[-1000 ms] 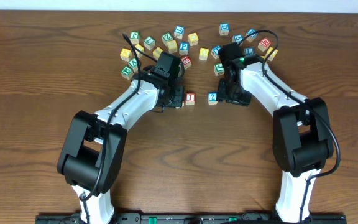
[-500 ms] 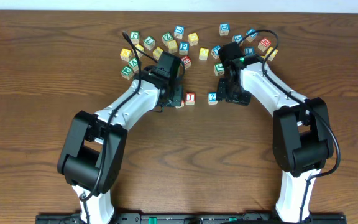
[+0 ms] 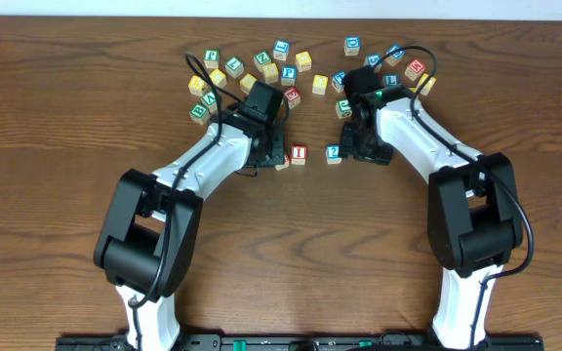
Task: Spell out AI2
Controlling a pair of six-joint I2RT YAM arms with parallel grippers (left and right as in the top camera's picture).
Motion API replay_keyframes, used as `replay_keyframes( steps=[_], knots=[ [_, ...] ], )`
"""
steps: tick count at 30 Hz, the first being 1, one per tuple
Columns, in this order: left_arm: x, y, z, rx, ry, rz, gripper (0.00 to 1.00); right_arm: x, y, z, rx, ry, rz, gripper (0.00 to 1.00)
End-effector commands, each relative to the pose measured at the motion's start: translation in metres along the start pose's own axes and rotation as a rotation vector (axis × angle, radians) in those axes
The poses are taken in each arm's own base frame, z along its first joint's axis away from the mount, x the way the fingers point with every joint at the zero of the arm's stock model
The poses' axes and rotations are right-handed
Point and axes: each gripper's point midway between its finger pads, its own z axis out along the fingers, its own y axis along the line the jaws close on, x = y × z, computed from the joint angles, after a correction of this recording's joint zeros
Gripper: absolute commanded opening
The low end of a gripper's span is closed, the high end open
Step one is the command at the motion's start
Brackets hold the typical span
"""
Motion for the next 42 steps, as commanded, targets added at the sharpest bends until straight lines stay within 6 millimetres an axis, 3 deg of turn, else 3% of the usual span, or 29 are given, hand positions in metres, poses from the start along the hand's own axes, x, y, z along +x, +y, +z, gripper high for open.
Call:
replay_keyframes(
  steps=[1,15,26,33,42],
  knots=[
    [-0.004,-0.015,-0.002,0.062,0.001,0.051,0.08,0.001,0.002,-0.005,0.001,-0.012,-0.021,0.59],
    [-0.012,-0.044,-0.004,0.164,-0.041,0.089,0.08,0.006,0.020,-0.006,-0.030,-0.021,-0.082,0.61],
    [-0.011,-0.045,-0.004,0.164,-0.039,0.092,0.07,0.008,0.041,-0.008,-0.097,-0.032,-0.116,0.60],
    [-0.011,-0.045,-0.004,0.164,-0.040,0.093,0.07,0.006,0.041,-0.008,-0.092,-0.042,-0.158,0.61],
    [-0.041,-0.028,-0.037,0.131,-0.143,0.059,0.08,-0.010,0.039,-0.028,-0.100,-0.069,-0.187,0.62]
  ],
)
